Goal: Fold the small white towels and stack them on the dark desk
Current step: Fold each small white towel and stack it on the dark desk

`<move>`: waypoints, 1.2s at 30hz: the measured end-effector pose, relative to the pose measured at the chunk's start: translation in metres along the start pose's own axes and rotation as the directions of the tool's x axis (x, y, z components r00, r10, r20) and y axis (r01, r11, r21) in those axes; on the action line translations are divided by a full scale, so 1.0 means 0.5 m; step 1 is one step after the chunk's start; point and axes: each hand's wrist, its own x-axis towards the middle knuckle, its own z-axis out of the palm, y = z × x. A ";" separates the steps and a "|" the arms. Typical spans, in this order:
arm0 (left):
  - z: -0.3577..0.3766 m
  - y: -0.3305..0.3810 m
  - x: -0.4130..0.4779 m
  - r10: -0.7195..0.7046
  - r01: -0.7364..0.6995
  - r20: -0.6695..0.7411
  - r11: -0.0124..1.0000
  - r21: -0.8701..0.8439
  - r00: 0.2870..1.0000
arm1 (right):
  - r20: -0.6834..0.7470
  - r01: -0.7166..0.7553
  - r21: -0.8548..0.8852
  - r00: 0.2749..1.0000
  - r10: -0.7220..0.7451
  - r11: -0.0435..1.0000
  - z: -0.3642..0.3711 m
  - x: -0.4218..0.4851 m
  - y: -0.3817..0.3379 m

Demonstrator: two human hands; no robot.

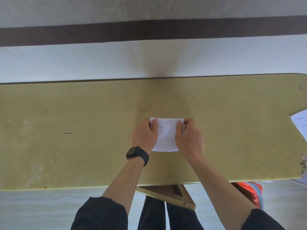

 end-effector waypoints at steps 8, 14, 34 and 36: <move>0.035 -0.053 -0.072 0.520 -0.419 -0.185 0.815 0.401 0.834 | -0.184 0.111 -0.048 0.976 -0.118 0.993 0.002 -0.059 0.057; 0.091 -0.063 -0.070 0.614 -0.577 0.004 0.739 0.348 0.789 | -0.087 0.507 -0.219 0.841 -0.534 0.833 0.026 -0.027 0.097; 0.032 0.048 -0.064 -0.139 0.135 -0.022 0.980 -0.146 0.990 | 0.019 0.068 -0.013 0.998 -0.067 0.998 -0.039 -0.013 0.034; 0.036 0.060 -0.056 -0.188 0.189 0.019 0.966 -0.174 0.982 | 0.076 0.015 0.008 0.997 -0.015 1.000 -0.040 -0.007 0.021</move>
